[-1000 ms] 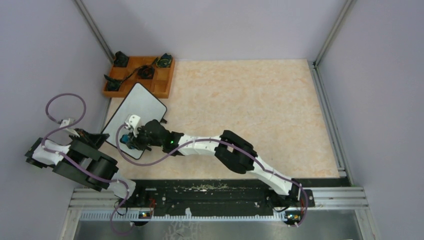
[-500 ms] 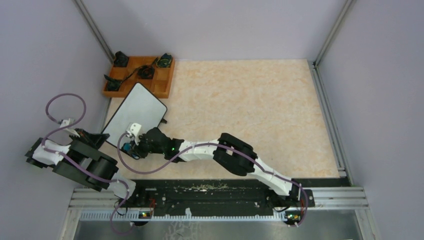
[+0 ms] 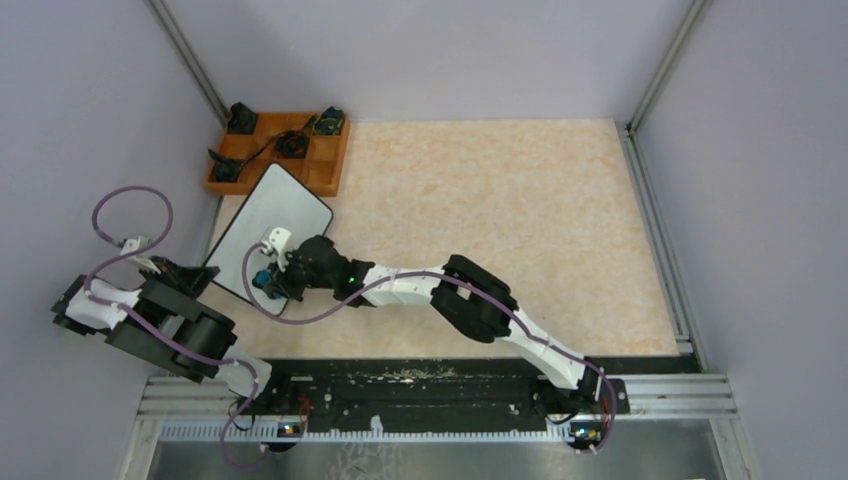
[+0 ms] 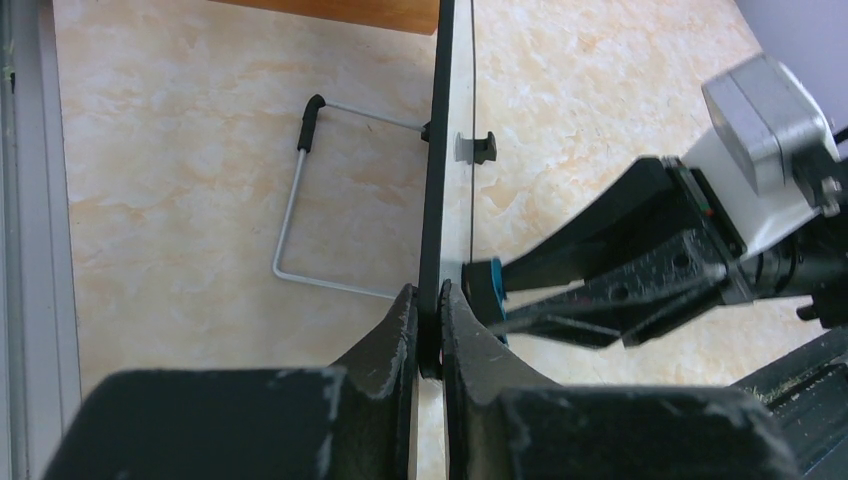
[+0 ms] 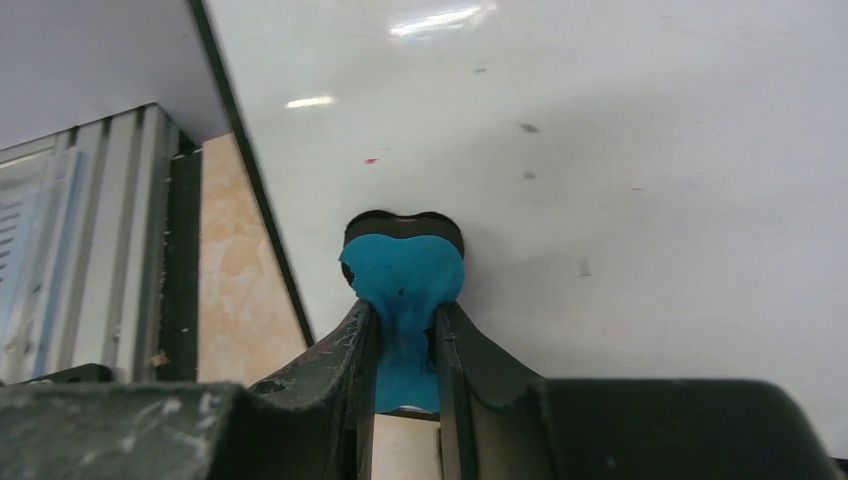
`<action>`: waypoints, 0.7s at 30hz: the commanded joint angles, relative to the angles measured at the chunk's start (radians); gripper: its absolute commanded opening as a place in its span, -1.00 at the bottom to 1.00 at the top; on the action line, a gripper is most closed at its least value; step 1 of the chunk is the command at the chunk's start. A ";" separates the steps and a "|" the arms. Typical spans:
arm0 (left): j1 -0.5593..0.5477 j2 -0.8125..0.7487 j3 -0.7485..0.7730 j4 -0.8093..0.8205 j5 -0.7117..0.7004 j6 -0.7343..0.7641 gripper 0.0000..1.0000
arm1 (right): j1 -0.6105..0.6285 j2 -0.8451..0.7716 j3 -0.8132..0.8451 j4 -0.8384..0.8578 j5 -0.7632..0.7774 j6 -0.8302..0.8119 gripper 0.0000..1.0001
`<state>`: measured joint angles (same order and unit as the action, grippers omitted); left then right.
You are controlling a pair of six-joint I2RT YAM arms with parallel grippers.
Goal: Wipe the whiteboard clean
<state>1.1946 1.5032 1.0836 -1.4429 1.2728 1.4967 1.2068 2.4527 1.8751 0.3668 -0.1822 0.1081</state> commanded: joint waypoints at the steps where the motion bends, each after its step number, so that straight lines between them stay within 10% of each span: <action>1: -0.005 -0.008 -0.011 0.029 -0.084 0.056 -1.00 | -0.091 -0.005 0.067 -0.041 0.075 -0.037 -1.00; 21: -0.006 -0.003 -0.013 0.029 -0.077 0.061 -1.00 | 0.030 -0.001 0.200 -0.093 0.036 -0.045 -1.00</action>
<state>1.1927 1.5032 1.0836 -1.4487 1.2724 1.4967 1.1606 2.4580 2.0315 0.2352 -0.1505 0.0788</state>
